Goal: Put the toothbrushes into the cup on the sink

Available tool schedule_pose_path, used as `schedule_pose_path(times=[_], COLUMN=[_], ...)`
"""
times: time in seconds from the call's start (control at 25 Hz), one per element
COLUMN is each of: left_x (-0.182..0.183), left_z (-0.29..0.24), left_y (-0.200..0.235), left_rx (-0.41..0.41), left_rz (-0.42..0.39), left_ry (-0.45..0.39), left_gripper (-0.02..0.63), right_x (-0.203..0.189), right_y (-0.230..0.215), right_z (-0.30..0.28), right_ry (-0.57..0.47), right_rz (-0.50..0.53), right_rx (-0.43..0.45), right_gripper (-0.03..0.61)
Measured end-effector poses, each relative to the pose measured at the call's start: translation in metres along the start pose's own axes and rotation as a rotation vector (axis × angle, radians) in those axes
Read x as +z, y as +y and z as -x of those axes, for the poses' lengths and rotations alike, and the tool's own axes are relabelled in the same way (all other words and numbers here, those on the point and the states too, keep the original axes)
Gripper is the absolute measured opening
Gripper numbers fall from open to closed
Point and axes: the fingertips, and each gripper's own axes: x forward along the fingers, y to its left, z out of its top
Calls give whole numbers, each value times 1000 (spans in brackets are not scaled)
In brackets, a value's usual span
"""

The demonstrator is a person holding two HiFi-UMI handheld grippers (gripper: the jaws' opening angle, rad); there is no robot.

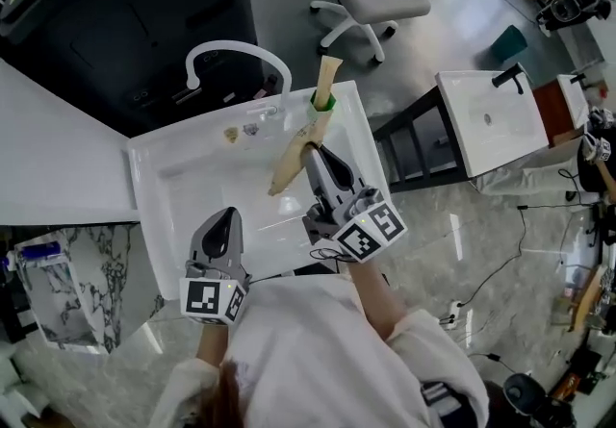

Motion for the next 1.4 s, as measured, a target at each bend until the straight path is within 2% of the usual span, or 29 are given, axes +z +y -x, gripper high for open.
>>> schedule_pose_path(times=[0.28, 0.64, 0.92, 1.4], left_x=[6, 21, 11, 10], left_z=[-28, -56, -53, -60], left_y=[-46, -88, -93, -107], left_rx=[-52, -54, 0, -10], left_rz=[-9, -25, -17, -25], left_ry=[-13, -78, -75, -82], left_gripper=[13, 13, 13, 13], right_x=[42, 73, 78, 87], right_y=[-33, -52, -63, -70], right_z=[48, 84, 107, 118], right_ry=[-70, -118, -108, -119], right_rz=[42, 72, 77, 115], right_rx=[-63, -44, -34, -32], right_gripper=[18, 18, 18, 18])
